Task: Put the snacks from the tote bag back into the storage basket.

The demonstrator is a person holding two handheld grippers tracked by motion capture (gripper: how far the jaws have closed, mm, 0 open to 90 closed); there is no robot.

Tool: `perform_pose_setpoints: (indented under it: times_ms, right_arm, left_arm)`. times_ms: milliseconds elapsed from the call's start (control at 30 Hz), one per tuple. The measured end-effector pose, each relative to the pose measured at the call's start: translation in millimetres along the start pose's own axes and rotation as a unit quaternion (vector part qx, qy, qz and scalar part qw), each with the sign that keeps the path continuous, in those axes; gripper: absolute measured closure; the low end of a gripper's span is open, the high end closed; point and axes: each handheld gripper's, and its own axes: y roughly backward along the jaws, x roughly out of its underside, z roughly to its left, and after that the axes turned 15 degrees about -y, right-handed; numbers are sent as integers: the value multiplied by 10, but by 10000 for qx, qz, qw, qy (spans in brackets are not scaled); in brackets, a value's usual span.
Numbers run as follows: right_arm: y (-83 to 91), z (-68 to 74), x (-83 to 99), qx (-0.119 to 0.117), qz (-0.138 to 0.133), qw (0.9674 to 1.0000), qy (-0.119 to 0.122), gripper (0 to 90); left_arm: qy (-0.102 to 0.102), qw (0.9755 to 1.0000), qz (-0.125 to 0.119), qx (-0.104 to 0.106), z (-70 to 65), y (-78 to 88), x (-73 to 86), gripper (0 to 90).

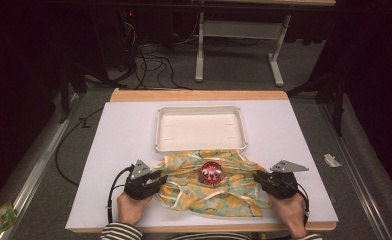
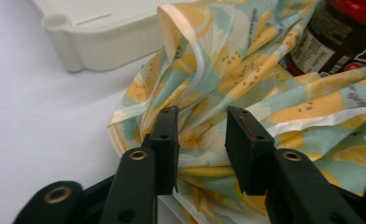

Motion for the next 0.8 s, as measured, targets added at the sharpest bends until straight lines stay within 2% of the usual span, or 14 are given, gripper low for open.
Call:
perform_pose_setpoints:
  times_ms: [133,233,367,800]
  right_arm:
    - [36,45,-32,-98,-84,9999,40,723]
    - [54,66,-56,-132,-159,9998,24,699]
    - [61,83,-92,-160,-233,9996,43,659]
    - [31,137,-121,-282,-285,9992,79,599]
  left_arm:
    - [-46,9999,-142,4,2,69,-39,572]
    - [12,9997,-247,4,9,91,-56,535]
    - [-4,9997,-226,-28,17,108,-71,499]
    - [84,9990,-399,-171,66,210,-79,465]
